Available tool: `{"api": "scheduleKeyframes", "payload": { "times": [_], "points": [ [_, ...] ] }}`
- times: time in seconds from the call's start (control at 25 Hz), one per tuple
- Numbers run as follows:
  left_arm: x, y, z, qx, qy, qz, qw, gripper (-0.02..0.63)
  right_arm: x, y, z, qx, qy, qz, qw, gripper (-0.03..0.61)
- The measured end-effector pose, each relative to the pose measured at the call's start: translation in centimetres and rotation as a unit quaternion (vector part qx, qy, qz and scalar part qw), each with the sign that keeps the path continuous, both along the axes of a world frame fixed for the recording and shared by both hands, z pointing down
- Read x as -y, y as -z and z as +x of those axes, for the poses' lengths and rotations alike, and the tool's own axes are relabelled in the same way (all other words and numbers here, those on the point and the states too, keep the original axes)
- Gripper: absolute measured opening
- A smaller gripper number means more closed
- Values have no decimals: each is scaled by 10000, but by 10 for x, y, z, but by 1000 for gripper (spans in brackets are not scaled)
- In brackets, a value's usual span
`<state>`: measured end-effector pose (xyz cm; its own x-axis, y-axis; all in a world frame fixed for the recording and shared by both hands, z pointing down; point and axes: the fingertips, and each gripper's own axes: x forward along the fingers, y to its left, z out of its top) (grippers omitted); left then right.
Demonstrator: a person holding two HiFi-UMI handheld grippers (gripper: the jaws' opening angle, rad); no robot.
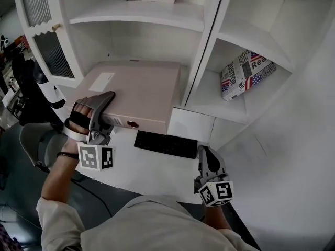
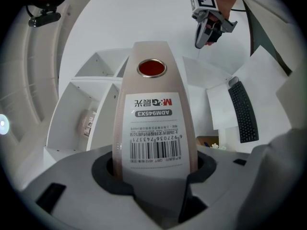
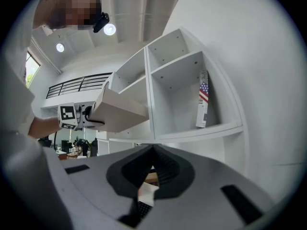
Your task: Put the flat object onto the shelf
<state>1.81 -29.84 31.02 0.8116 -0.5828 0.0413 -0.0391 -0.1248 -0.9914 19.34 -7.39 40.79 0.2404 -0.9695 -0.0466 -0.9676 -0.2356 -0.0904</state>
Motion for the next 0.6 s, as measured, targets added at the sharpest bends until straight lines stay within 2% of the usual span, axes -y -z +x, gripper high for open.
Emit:
{"api": "scheduleKeyframes", "payload": {
  "times": [0.6],
  "points": [
    [31,-35,30,382,-49,-68,9992,264,-8,-5,16,14,-307,-126,9994,3]
  ]
}}
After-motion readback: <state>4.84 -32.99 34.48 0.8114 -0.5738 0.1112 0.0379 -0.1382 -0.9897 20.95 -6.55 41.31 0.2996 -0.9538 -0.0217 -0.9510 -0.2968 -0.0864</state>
